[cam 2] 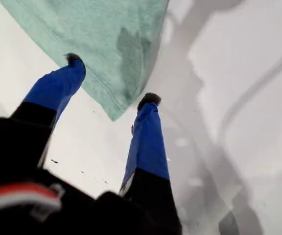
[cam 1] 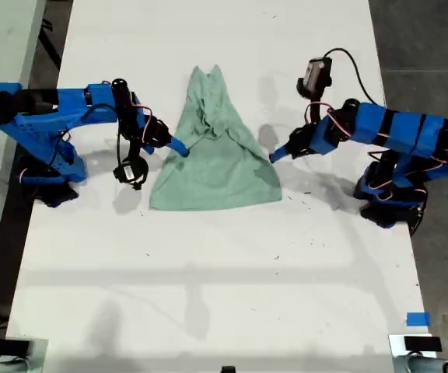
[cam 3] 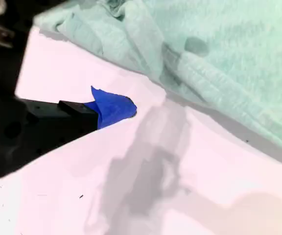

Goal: Fold tshirt

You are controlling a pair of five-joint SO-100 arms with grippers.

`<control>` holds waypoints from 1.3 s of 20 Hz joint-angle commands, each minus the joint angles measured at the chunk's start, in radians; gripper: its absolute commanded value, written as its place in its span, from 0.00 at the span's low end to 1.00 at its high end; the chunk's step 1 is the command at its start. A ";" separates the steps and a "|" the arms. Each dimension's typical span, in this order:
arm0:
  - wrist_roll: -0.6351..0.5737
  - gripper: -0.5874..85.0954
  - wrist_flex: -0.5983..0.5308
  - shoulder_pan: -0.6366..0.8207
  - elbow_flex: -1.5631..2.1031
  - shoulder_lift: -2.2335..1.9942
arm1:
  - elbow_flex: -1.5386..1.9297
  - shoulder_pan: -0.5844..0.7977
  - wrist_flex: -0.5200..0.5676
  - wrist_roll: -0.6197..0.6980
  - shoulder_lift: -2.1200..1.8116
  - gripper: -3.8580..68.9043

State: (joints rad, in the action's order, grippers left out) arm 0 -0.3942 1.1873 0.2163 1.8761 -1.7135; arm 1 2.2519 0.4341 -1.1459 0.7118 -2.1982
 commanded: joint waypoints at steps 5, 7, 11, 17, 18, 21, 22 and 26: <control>0.034 0.41 -0.031 -0.057 -0.052 0.034 | 0.072 -0.092 0.195 -0.061 0.115 0.36; 0.034 0.41 -0.031 -0.057 -0.061 0.034 | 0.058 -0.107 0.241 -0.067 0.192 0.36; 0.034 0.41 -0.025 -0.061 -0.074 0.034 | -0.012 -0.124 0.296 -0.072 0.368 0.36; 0.034 0.40 -0.017 -0.063 -0.074 0.034 | -0.094 -0.129 0.301 -0.067 0.483 0.25; 0.034 0.40 -0.017 -0.063 -0.074 0.034 | -0.097 -0.129 0.298 -0.069 0.485 0.17; 0.034 0.40 -0.015 -0.061 -0.074 0.031 | -0.100 -0.138 0.282 -0.078 0.483 0.02; 0.034 0.40 -0.015 -0.061 -0.074 0.028 | -0.106 -0.144 0.267 -0.081 0.480 0.02; 0.034 0.40 -0.011 -0.061 -0.074 0.023 | -0.190 -0.175 0.129 -0.100 0.446 0.02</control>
State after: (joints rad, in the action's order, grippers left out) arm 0 -0.3697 1.1674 0.1672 1.8761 -1.6736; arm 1 2.1491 0.2838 -0.9526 0.6259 -1.7119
